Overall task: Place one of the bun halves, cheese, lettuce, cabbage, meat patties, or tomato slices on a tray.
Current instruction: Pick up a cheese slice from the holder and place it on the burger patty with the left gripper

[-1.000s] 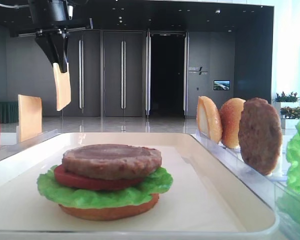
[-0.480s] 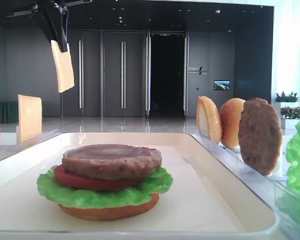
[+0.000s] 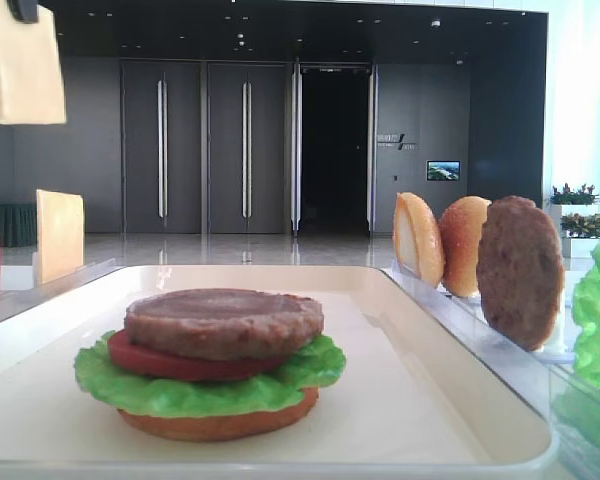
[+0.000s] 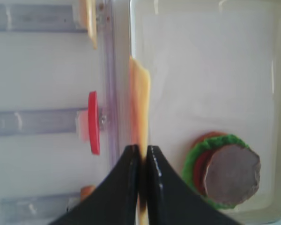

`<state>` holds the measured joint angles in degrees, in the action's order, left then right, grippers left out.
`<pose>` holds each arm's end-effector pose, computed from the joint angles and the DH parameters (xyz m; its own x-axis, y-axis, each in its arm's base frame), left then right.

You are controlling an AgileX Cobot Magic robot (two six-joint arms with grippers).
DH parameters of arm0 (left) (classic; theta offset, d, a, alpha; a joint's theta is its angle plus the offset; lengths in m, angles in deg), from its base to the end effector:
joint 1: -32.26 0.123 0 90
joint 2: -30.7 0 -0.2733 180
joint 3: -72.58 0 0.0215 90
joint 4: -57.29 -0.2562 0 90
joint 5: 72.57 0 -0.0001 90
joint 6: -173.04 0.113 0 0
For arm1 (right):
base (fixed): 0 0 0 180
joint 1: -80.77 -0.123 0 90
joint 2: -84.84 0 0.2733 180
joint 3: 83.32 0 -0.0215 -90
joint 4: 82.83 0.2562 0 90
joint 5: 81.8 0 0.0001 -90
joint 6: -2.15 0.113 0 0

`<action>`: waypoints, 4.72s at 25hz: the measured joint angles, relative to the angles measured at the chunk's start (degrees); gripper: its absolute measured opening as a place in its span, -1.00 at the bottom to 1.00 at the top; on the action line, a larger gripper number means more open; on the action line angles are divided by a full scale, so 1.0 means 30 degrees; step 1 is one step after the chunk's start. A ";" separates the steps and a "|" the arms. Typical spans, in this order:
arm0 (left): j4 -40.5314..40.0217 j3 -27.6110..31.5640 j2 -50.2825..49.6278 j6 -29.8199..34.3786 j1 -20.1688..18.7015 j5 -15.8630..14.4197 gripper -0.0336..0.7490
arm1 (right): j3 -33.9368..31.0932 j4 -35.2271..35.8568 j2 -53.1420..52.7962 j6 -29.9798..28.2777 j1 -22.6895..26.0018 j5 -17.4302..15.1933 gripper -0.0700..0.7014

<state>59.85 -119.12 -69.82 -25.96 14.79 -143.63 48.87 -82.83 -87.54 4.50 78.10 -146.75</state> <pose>0.3271 -0.1079 0.3124 -0.9489 -0.0567 -0.3104 -0.0086 0.9880 -0.1541 0.0253 0.0012 0.2651 -0.5067 0.0174 -0.8620 -0.0258 0.9990 0.0354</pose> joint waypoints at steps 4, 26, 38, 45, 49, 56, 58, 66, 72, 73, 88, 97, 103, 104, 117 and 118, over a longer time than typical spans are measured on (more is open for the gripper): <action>-0.0021 0.3013 0.2683 0.0032 0.0000 0.0000 -0.86 | 0.0000 0.0000 0.0000 0.0000 0.0000 0.0000 0.70; 0.0767 0.9492 0.6451 -0.0310 0.0000 0.0019 -0.86 | 0.0000 0.0000 0.0000 0.0000 0.0000 0.0000 0.70; 0.4536 0.9594 0.5216 0.2318 0.0000 0.1723 -0.86 | 0.0000 0.0000 0.0000 0.0000 0.0000 0.0000 0.70; 1.0634 0.9594 0.3166 0.7990 0.0000 0.3066 -0.86 | 0.0000 0.0000 0.0000 0.0000 0.0000 0.0000 0.70; 1.4890 0.9594 0.2002 1.1621 0.0000 0.3235 -0.86 | 0.0000 0.0000 0.0000 0.0000 0.0000 0.0000 0.70; 1.8879 0.9594 0.0556 1.5274 0.0000 0.3212 -0.86 | 0.0000 0.0000 0.0000 0.0000 0.0000 0.0000 0.70; 1.9059 0.9594 0.0319 1.5565 0.0000 0.3212 -0.86 | 0.0000 0.0000 0.0000 0.0000 0.0000 0.0000 0.70; 1.9425 0.9594 -0.0717 1.7427 0.0000 0.3212 -0.86 | 0.0000 0.0000 0.0000 0.0000 0.0000 0.0000 0.70; 1.9936 0.9594 -0.2092 1.7465 -0.0643 0.3642 -0.86 | 0.0000 0.0000 0.0000 0.0000 0.0000 0.0000 0.70; 1.9955 0.9594 -0.2382 1.7465 -0.0925 0.3744 -0.86 | 0.0000 0.0000 0.0000 0.0000 0.0000 0.0000 0.70; 1.8976 0.9594 -0.3244 1.5560 -0.1708 0.3995 -0.86 | 0.0000 0.0000 0.0000 0.0000 0.0000 0.0000 0.70; 1.8779 0.9771 -0.2172 1.4419 -0.1708 0.4967 -0.86 | 0.0000 0.0000 0.0000 0.0000 0.0000 0.0000 0.70; 1.9356 1.2672 -0.1597 1.4413 -0.1708 0.6596 -0.86 | 0.0000 0.0000 0.0000 0.0000 0.0000 0.0000 0.70; 1.9869 1.3400 -0.1233 1.4817 -0.1708 0.7210 -0.86 | 0.0000 0.0000 0.0000 0.0000 0.0000 0.0000 0.70; 2.1764 1.5254 0.0969 1.6581 -0.1708 0.8839 -0.86 | 0.0000 0.0000 0.0000 0.0000 0.0000 0.0000 0.70; 2.1837 1.5254 0.0969 1.6694 -0.1708 0.8944 -0.86 | 0.0000 0.0000 0.0000 0.0000 0.0000 0.0000 0.70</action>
<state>125.36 -73.36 -66.91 24.12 9.67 -116.80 48.87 -82.83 -87.54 4.50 78.10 -146.75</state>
